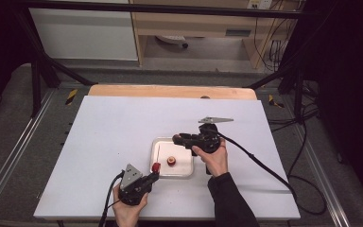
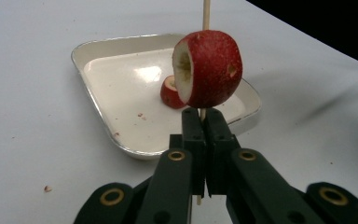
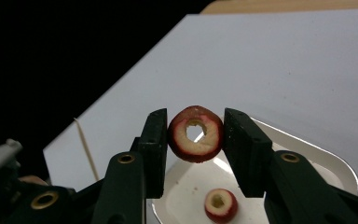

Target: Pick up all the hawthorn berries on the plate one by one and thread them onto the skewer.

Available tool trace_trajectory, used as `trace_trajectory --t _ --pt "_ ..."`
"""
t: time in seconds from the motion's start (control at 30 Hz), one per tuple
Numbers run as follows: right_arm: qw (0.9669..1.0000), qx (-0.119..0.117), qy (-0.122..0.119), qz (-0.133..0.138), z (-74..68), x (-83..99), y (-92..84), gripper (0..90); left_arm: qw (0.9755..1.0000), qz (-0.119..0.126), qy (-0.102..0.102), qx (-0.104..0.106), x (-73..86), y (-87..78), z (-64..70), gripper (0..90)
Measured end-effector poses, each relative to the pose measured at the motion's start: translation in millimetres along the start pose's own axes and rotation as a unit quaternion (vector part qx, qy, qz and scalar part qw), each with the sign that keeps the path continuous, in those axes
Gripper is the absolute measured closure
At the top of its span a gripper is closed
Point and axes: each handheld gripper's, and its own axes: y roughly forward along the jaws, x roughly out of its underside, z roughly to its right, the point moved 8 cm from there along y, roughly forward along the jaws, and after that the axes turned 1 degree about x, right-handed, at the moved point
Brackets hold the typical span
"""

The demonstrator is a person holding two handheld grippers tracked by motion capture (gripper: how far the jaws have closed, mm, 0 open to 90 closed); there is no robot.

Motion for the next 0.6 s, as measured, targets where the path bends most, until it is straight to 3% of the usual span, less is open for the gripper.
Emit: trace_trajectory --t 0.2,0.3,0.6 --pt "0.9948 -0.018 0.054 0.084 -7.6 -3.3 -16.2 61.5 1.0000 0.003 -0.003 0.009 -4.4 7.0 14.8 88.6" --pt "0.9894 -0.029 0.074 0.122 -10.8 -4.6 -22.0 61.6 0.9999 0.003 -0.003 0.014 -6.2 10.7 22.6 88.6" --pt "0.9754 -0.055 0.107 0.185 -24.4 -8.3 -32.0 61.6 0.9999 0.000 0.006 0.013 -8.3 21.1 37.7 88.6"
